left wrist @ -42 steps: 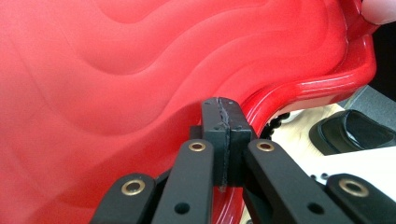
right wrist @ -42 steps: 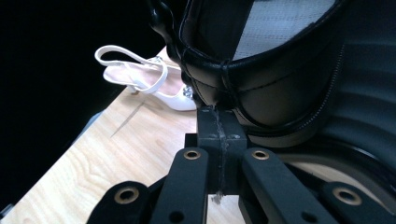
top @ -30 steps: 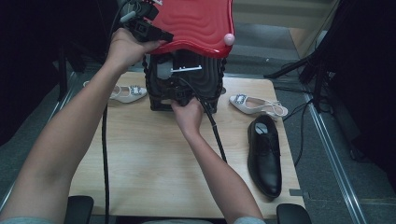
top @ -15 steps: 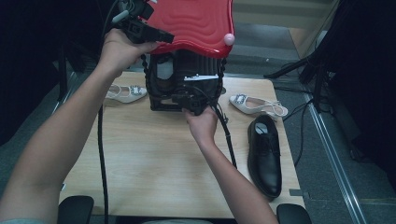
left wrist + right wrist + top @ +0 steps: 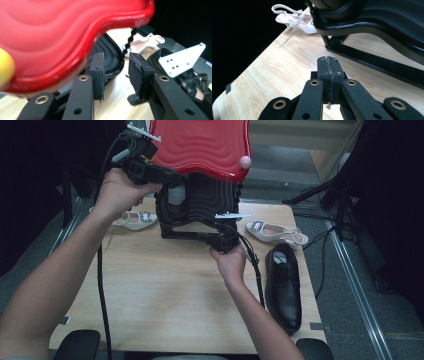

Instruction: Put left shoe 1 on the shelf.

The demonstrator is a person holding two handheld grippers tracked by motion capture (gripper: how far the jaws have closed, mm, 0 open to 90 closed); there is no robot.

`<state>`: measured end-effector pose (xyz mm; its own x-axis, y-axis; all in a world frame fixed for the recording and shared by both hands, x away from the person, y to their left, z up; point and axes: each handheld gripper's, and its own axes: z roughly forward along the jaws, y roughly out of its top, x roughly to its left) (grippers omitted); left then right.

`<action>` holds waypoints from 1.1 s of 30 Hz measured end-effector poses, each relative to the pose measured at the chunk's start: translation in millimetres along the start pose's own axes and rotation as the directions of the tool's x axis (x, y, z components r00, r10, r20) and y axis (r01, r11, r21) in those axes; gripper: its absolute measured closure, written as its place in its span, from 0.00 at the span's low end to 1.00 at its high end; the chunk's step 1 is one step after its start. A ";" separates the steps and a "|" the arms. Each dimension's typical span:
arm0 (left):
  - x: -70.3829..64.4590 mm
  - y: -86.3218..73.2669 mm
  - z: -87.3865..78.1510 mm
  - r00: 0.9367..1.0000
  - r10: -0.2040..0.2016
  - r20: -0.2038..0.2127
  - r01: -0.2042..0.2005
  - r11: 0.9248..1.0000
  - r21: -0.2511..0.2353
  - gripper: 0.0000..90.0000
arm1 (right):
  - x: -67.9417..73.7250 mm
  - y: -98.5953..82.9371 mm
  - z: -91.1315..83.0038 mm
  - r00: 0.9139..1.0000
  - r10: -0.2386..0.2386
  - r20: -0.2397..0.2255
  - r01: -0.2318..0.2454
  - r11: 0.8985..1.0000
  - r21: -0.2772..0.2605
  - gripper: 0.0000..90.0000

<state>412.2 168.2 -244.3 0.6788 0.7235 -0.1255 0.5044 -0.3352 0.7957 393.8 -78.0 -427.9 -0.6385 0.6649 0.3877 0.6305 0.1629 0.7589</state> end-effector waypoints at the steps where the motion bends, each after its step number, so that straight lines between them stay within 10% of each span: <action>1: -0.2 -2.1 -0.1 1.000 0.005 0.003 -0.005 1.000 0.002 0.73 | -2.3 -2.2 -2.3 1.000 0.006 -0.002 -0.006 1.000 -0.013 1.00; 8: -2.4 -23.4 5.6 0.999 -0.015 0.033 0.014 1.000 0.016 0.70 | -10.5 -9.8 -10.7 0.999 0.009 0.031 -0.009 1.000 0.000 0.82; 16: -2.5 -47.7 15.2 0.998 -0.040 0.056 0.038 0.999 0.035 0.60 | -9.3 -15.1 -21.9 0.999 -0.016 0.037 0.015 1.000 0.025 0.92; 33: 0.5 -99.4 41.6 0.993 -0.084 0.087 0.075 0.992 0.103 0.55 | -21.3 -37.3 -50.8 0.997 -0.033 0.065 0.030 0.998 0.047 0.82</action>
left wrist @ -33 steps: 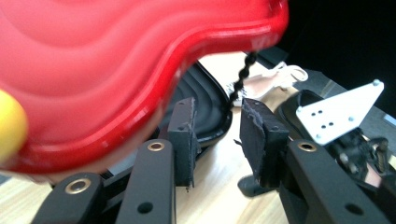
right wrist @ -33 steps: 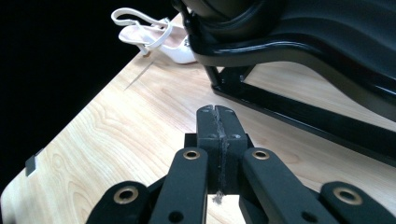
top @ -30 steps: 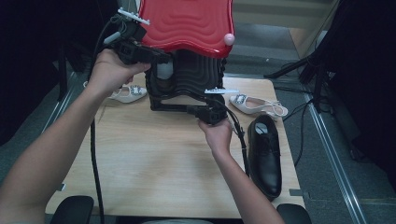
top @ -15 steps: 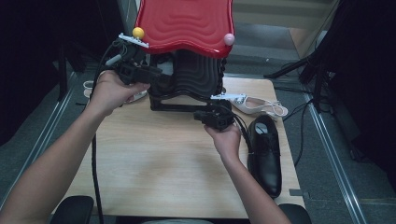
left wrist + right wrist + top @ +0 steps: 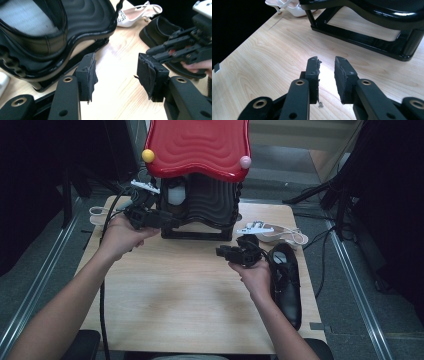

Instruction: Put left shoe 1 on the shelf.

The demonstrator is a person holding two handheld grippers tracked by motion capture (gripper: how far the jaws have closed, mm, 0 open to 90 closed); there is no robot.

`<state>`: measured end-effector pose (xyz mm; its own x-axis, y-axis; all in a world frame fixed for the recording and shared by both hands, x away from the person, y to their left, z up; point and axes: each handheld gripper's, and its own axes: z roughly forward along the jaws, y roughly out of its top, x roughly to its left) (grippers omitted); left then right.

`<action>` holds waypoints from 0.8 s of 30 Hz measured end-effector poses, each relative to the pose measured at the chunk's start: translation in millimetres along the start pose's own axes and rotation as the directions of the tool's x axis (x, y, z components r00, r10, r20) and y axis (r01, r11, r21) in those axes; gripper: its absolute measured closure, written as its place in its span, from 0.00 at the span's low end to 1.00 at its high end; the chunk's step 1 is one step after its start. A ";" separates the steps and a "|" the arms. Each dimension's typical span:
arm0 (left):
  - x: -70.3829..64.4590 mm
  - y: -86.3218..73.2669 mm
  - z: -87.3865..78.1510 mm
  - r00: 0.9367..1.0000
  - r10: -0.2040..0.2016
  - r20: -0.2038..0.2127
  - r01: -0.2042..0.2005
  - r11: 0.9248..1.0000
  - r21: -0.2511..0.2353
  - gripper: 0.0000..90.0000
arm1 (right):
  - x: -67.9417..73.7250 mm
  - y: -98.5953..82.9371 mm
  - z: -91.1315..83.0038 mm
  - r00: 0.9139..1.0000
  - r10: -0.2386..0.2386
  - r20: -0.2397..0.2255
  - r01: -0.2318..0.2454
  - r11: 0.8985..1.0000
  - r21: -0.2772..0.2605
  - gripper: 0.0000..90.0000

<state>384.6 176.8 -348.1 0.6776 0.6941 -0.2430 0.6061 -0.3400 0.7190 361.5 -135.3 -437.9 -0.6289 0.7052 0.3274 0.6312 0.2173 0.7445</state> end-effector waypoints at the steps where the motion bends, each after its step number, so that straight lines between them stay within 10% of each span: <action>1: 0.0 -2.1 1.7 1.000 0.004 -0.004 -0.004 1.000 0.003 0.55 | -1.1 -1.2 -1.5 1.000 0.010 0.009 -0.010 1.000 0.007 0.81; 24: -6.6 -65.9 44.4 0.999 -0.027 0.035 0.025 0.998 0.058 0.54 | -50.7 -16.6 -55.2 0.990 0.116 0.083 -0.122 0.990 0.071 0.81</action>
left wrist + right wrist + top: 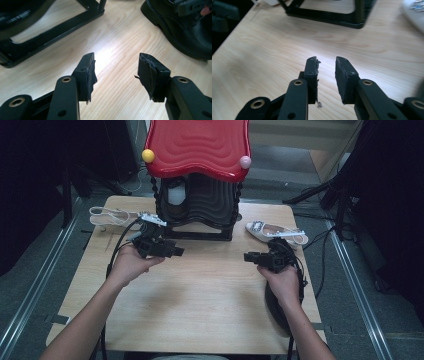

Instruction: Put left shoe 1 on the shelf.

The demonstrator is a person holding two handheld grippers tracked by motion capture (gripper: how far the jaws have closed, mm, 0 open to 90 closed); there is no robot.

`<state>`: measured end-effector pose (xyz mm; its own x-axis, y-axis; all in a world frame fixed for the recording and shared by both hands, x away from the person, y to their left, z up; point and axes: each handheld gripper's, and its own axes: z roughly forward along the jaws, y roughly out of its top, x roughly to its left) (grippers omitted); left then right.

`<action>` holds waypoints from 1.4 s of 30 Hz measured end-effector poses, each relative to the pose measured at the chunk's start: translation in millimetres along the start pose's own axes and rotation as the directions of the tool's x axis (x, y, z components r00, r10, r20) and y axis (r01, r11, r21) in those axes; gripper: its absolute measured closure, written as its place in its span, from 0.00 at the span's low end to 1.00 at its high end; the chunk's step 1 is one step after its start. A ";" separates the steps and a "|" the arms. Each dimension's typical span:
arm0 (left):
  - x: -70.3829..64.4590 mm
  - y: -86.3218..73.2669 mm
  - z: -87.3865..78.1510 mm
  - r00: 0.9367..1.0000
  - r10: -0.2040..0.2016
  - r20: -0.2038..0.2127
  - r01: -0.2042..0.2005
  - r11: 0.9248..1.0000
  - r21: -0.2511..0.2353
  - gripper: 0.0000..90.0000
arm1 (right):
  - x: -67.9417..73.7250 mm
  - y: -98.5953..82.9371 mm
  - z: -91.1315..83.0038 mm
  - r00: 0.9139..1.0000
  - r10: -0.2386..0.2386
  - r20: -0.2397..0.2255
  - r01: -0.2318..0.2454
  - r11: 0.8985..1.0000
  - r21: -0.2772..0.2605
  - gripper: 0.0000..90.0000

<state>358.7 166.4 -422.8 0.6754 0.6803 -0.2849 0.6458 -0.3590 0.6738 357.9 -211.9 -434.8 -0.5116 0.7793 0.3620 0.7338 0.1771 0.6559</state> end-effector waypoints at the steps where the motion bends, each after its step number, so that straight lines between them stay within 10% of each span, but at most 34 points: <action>1: -1.4 -2.1 1.5 1.000 0.003 -0.005 -0.003 1.000 0.001 0.54 | -2.5 0.3 -2.7 1.000 -0.001 0.008 0.001 1.000 0.003 0.81; 29: -10.7 -23.2 33.5 0.999 0.017 0.040 -0.020 0.998 0.065 0.53 | -71.2 -6.9 -36.6 0.980 0.101 0.172 -0.119 0.988 0.095 0.81; 42: -8.5 -24.6 33.8 0.999 0.015 0.038 -0.018 0.997 0.071 0.53 | -73.3 3.8 -10.3 0.972 0.144 0.188 -0.185 0.956 0.226 0.82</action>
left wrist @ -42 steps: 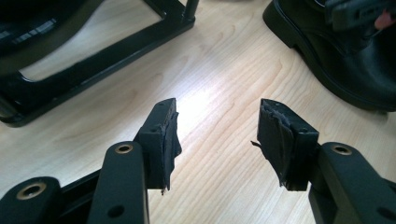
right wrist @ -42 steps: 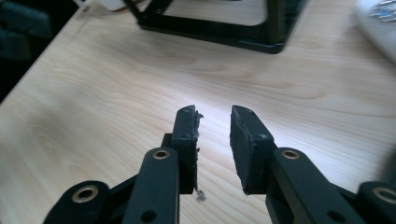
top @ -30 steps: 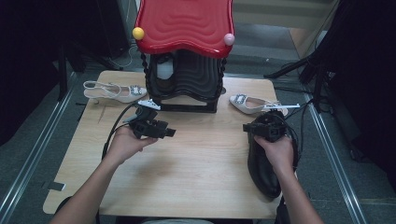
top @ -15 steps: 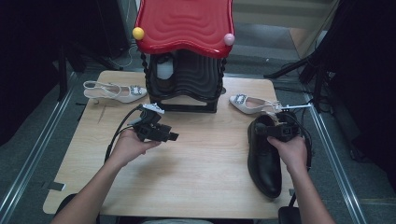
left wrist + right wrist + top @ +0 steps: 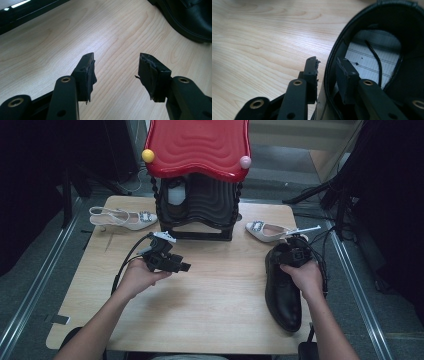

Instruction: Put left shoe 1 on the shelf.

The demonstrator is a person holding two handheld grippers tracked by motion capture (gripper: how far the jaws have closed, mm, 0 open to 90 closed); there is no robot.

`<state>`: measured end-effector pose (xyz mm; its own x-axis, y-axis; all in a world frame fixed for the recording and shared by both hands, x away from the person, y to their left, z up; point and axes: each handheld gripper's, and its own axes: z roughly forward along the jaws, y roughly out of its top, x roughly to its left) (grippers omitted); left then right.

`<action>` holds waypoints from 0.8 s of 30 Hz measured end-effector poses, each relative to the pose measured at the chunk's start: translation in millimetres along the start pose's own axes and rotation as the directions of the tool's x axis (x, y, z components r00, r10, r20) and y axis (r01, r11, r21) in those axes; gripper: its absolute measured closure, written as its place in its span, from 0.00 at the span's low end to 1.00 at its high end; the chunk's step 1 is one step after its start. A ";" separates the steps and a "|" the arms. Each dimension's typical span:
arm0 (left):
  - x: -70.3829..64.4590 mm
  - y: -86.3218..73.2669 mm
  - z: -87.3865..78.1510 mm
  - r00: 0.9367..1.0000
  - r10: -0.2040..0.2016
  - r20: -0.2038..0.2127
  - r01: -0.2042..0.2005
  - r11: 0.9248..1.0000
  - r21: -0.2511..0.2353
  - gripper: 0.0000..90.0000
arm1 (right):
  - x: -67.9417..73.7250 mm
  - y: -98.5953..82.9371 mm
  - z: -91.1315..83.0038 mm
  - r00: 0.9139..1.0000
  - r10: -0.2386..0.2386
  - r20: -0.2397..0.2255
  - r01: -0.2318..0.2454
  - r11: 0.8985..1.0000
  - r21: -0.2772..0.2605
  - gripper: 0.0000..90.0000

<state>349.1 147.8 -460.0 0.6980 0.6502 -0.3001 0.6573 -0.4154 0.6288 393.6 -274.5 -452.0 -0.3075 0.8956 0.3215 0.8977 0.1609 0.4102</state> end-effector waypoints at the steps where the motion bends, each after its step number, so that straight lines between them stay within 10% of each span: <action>1: 0.2 0.0 0.4 1.000 -0.001 0.000 0.001 1.000 0.000 0.53 | -1.1 0.8 2.6 1.000 0.006 -0.006 -0.006 1.000 0.014 0.83; 16: 1.6 -0.3 -1.0 1.000 -0.003 0.000 0.003 1.000 -0.022 0.54 | -0.8 3.1 -1.9 1.000 0.003 -0.018 -0.001 0.997 0.074 0.98; 24: 1.8 -0.4 -3.9 1.000 -0.001 0.002 0.001 1.000 -0.026 0.55 | 42.0 10.7 -20.3 0.989 -0.091 -0.116 0.099 0.993 0.063 0.98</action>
<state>349.0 151.6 -458.0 0.6981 0.6490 -0.3024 0.6503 -0.3982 0.6469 383.9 -243.5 -416.7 -0.4226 0.8228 0.3800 0.8810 0.2744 0.3855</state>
